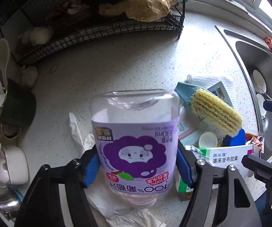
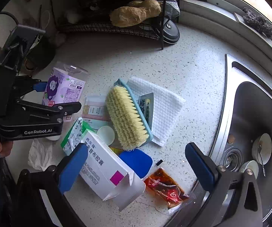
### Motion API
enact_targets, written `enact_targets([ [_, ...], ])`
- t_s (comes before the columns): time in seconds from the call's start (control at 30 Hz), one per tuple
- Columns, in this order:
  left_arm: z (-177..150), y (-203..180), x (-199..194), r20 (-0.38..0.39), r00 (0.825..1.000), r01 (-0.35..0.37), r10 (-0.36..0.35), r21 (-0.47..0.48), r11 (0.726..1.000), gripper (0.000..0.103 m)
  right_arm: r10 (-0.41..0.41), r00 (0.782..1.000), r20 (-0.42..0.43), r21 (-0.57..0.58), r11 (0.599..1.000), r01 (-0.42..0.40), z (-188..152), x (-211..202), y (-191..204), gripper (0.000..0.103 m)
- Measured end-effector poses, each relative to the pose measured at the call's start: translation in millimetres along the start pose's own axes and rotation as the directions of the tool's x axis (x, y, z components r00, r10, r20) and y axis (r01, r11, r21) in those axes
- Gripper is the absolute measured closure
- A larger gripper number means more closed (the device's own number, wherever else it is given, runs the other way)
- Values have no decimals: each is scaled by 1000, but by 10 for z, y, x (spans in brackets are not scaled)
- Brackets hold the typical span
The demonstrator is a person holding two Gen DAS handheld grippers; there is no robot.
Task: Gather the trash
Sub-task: 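Grasp the purple-labelled juice bottle with the left tool, then grasp the white medicine box with the right tool while the left tool holds the bottle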
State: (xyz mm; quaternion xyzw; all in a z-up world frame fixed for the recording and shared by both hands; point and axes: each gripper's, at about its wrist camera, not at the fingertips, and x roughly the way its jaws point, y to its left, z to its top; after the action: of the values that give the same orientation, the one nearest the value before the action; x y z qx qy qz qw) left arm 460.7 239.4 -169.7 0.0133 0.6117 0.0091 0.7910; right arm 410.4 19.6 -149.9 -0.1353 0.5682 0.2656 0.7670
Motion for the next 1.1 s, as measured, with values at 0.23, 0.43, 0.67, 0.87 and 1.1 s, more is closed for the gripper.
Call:
enact_targets([
  [0.23,-451,94,-446,70,998,15,-3,-162,987,36,100,994,-53,-179,978,-108,-5,-87,259,0],
  [0.43,-925,346,-554,70,998,23,-5,-262,965,37,106,989,-106,-333,933,-136,-104,52,569,1],
  [0.67,-1202,399,-628,111,993,75,-37,-359,930,37,58,989,-139,-490,863,-119,-224,272,932,9],
  [0.87,-1238,350,-734,127,991,75,-30,-367,927,37,49,992,-113,-514,852,-101,-305,272,1074,46],
  [1.1,-1199,156,-823,141,989,81,-36,-321,943,37,102,990,-97,-437,890,-135,-220,180,857,86],
])
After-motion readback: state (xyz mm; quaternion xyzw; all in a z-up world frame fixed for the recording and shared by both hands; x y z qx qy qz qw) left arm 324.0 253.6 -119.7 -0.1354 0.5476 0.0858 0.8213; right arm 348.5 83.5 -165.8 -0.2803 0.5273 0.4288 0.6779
